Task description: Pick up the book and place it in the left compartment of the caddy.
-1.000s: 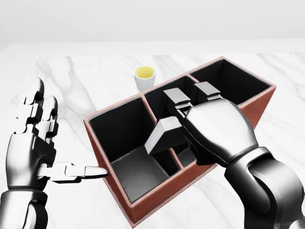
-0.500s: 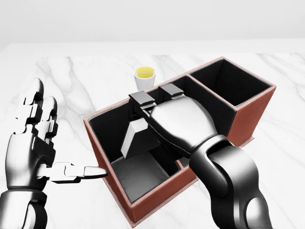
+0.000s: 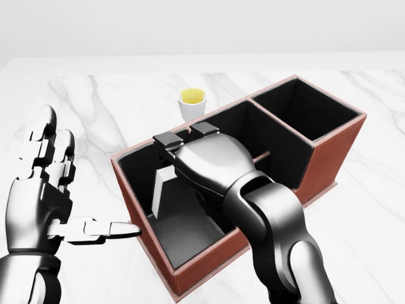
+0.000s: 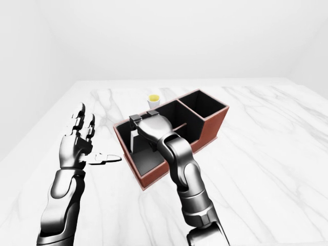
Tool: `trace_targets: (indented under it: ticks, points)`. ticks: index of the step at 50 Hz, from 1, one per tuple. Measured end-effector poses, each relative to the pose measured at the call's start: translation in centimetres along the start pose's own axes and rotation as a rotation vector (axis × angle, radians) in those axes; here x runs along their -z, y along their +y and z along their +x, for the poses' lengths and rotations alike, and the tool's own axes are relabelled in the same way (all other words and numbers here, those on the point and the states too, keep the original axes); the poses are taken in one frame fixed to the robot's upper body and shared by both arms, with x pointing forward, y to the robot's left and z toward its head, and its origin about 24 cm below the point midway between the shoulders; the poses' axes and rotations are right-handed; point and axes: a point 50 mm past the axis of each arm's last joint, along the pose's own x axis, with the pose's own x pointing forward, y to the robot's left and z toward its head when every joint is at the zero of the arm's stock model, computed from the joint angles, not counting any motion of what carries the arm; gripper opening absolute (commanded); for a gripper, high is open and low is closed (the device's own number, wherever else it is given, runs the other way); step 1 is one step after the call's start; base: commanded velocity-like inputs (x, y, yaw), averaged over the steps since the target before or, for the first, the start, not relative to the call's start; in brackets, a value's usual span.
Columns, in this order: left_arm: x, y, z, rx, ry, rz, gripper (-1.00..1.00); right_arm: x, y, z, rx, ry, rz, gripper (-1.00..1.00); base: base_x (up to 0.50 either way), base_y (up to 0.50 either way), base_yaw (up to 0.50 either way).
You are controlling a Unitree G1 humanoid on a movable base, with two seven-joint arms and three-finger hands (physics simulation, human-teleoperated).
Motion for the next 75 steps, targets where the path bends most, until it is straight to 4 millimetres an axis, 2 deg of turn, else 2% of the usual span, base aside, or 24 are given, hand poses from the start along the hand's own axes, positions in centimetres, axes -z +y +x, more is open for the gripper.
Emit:
trace_targets:
  ticks: [23,37,44,75]
  points:
    - [0.2,0.0,-0.1,0.0,0.008,-0.001,1.0,0.4,1.8,2.0,-0.111,0.029,-0.014,-1.0,0.0,0.0,0.0]
    - [0.4,0.0,0.0,0.0,0.016,-0.002,1.0,0.5,1.7,5.2,-0.114,0.036,-0.043,-1.0,0.0,0.0,0.0]
    - [0.4,0.0,0.1,0.001,0.016,-0.002,1.0,0.5,1.9,6.1,-0.111,0.04,-0.057,-1.0,0.0,0.0,0.0]
    - [0.4,0.0,-0.1,0.002,0.02,-0.001,1.0,0.5,4.2,6.6,-0.146,0.05,-0.06,-1.0,0.0,0.0,0.0]
